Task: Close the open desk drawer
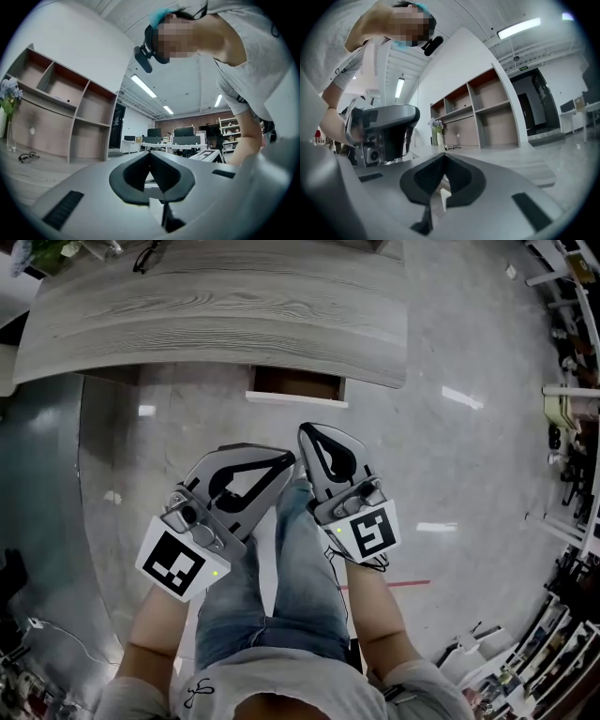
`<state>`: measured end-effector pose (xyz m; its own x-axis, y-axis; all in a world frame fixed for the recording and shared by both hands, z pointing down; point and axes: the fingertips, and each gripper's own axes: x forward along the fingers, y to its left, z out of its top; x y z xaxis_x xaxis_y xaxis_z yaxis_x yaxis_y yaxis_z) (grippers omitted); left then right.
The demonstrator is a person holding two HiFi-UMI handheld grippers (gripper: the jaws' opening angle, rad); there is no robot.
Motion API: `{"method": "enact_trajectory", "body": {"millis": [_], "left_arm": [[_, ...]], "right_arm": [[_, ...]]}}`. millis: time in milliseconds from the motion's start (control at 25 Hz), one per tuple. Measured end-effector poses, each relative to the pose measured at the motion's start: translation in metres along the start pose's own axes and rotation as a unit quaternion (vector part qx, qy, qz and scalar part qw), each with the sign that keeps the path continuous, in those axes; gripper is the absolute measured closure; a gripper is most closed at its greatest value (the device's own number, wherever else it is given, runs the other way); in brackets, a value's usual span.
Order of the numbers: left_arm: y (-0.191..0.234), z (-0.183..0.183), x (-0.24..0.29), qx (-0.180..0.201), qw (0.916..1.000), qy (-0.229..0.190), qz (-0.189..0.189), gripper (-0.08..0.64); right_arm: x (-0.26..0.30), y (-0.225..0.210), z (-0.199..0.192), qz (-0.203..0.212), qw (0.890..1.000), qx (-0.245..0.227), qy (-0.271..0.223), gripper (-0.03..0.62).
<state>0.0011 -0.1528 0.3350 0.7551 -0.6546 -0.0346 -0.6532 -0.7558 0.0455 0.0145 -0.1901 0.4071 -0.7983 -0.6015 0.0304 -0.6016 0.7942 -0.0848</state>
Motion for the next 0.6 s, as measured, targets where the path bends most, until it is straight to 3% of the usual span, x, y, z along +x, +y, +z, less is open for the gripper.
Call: {"method": "enact_trajectory", "body": {"millis": [400,600], "left_arm": [[0.016,-0.061,0.004,-0.001,1.0000,0.007,-0.005,0.549],[0.023,-0.087,0.006,-0.010,0.9999,0.008,0.000,0.549]], "right_arm": [[0.018,-0.017,-0.068,-0.004,1.000,0.005,-0.022,0.584],[0.024,-0.025,-0.108,-0.004,1.000,0.016,0.008,0.584]]}}
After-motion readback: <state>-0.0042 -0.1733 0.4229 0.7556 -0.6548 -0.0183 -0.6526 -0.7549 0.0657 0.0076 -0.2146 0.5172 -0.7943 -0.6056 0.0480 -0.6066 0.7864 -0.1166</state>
